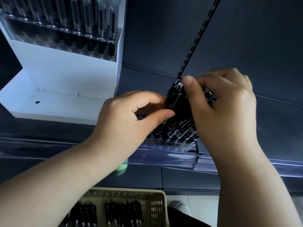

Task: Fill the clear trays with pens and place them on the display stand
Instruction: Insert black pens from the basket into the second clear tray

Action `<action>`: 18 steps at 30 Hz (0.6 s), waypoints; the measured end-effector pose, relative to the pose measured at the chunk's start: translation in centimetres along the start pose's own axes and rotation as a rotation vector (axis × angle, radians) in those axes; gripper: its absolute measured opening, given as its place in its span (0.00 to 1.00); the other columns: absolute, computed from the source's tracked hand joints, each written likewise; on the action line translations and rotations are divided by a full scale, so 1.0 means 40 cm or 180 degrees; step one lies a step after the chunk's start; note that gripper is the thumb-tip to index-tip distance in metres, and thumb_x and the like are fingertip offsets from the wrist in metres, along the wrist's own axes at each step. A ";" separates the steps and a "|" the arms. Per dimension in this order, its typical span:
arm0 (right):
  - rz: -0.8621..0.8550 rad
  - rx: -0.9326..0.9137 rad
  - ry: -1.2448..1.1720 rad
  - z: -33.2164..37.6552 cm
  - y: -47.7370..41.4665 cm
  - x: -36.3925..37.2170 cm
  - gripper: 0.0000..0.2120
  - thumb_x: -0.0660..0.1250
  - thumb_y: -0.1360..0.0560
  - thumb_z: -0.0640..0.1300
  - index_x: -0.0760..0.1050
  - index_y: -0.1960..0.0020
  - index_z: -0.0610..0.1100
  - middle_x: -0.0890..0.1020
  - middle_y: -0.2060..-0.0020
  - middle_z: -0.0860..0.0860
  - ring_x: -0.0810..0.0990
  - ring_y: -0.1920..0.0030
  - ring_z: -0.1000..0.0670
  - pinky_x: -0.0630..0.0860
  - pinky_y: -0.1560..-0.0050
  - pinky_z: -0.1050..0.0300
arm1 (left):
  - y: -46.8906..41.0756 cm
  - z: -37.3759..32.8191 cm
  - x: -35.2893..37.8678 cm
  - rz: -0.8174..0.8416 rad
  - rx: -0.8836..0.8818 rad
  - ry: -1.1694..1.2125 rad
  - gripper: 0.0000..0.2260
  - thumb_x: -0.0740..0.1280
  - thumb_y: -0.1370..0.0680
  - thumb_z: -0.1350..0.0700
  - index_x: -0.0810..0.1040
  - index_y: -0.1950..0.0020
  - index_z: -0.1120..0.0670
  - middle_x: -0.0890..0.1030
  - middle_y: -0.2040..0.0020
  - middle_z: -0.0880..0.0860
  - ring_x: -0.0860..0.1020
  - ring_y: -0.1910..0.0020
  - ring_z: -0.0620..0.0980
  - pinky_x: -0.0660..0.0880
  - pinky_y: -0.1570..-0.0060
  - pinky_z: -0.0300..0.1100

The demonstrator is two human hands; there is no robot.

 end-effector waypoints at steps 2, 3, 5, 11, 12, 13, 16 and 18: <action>-0.0086 0.0026 -0.0036 -0.002 -0.001 -0.007 0.15 0.62 0.24 0.54 0.81 0.58 0.46 0.73 0.59 0.54 0.70 0.54 0.49 0.59 0.54 0.64 | -0.003 0.002 0.004 -0.0051 -0.0073 0.0045 0.08 0.71 0.32 0.47 0.81 0.55 0.46 0.82 0.61 0.40 0.79 0.63 0.37 0.72 0.60 0.27; -0.0087 0.0033 -0.0038 -0.004 0.000 -0.009 0.15 0.61 0.24 0.53 0.81 0.59 0.46 0.73 0.59 0.54 0.70 0.54 0.49 0.60 0.54 0.64 | -0.004 0.004 0.006 -0.0065 -0.0102 0.0060 0.08 0.72 0.32 0.47 0.82 0.55 0.47 0.83 0.61 0.41 0.80 0.63 0.38 0.74 0.60 0.28; -0.0038 0.0033 -0.0018 -0.007 0.002 -0.009 0.15 0.61 0.23 0.53 0.80 0.59 0.45 0.73 0.59 0.54 0.70 0.54 0.49 0.60 0.55 0.64 | -0.004 0.007 0.011 -0.0085 -0.0126 0.0083 0.08 0.73 0.31 0.49 0.82 0.54 0.48 0.83 0.60 0.42 0.80 0.62 0.39 0.75 0.59 0.30; 0.0098 0.0019 0.0016 -0.011 0.006 -0.005 0.15 0.60 0.23 0.52 0.81 0.59 0.45 0.74 0.60 0.54 0.72 0.54 0.47 0.60 0.57 0.64 | 0.014 0.030 0.033 0.0192 0.0042 -0.0513 0.08 0.75 0.31 0.54 0.84 0.54 0.54 0.80 0.62 0.45 0.78 0.62 0.39 0.71 0.59 0.25; 0.0100 0.0023 0.0007 -0.011 0.005 -0.006 0.14 0.60 0.23 0.51 0.81 0.59 0.45 0.75 0.61 0.54 0.72 0.54 0.47 0.60 0.57 0.65 | 0.018 0.034 0.038 0.0275 0.0027 -0.0589 0.08 0.75 0.31 0.55 0.84 0.54 0.55 0.80 0.62 0.44 0.77 0.61 0.38 0.70 0.59 0.24; 0.0097 0.0027 -0.0001 -0.013 0.005 -0.007 0.14 0.60 0.23 0.51 0.81 0.59 0.45 0.75 0.61 0.54 0.72 0.54 0.48 0.60 0.57 0.65 | 0.020 0.038 0.041 0.0319 -0.0034 -0.0595 0.07 0.75 0.31 0.55 0.83 0.55 0.54 0.80 0.63 0.43 0.77 0.61 0.37 0.69 0.60 0.23; 0.0084 0.0058 -0.0016 -0.016 0.003 -0.010 0.15 0.60 0.23 0.51 0.81 0.59 0.44 0.75 0.61 0.53 0.72 0.54 0.48 0.60 0.57 0.64 | 0.019 0.043 0.045 0.0304 -0.0240 -0.0531 0.05 0.75 0.31 0.54 0.81 0.59 0.49 0.78 0.66 0.38 0.76 0.64 0.32 0.67 0.62 0.20; 0.0104 0.0061 -0.0024 -0.018 0.002 -0.013 0.15 0.60 0.23 0.51 0.81 0.58 0.44 0.75 0.61 0.53 0.72 0.54 0.48 0.60 0.57 0.64 | 0.017 0.043 0.046 0.0273 -0.0320 -0.0539 0.06 0.75 0.32 0.54 0.78 0.61 0.47 0.77 0.68 0.38 0.76 0.65 0.31 0.67 0.64 0.20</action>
Point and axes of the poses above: each hand's wrist, its own y-axis away from the middle knuckle, its own x-axis out of the palm, z = x × y, the point moved 2 cm from there along -y, towards the middle knuckle
